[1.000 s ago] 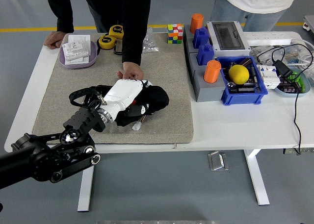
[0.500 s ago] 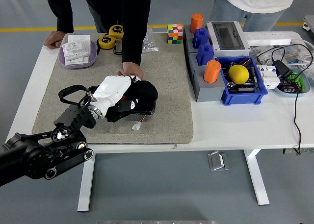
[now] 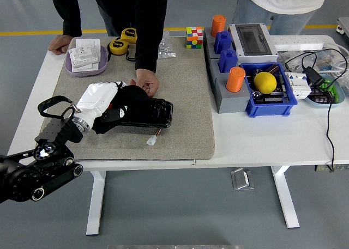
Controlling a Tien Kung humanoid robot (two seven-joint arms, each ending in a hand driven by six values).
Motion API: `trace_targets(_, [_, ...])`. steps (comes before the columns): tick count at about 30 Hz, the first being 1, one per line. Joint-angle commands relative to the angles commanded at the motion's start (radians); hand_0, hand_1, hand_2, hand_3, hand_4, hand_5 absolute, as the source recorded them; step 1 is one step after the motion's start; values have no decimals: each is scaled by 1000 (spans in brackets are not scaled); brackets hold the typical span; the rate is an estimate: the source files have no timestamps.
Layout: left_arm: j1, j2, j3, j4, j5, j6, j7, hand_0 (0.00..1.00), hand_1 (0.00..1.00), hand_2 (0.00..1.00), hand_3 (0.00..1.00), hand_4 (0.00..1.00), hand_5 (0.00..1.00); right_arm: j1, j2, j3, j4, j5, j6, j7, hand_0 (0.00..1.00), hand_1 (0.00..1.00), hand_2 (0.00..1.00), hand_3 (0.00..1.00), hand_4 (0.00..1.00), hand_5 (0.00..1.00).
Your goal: Pick the rag up,wipe the panel,place it on the desk
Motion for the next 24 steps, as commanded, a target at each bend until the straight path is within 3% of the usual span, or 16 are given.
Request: trace_targets(24, [26,53,-63,33,8,8,-7,278,181,638,694,495,2,4,4,7,4,-4,8,-3,792,674,718,660,998,510])
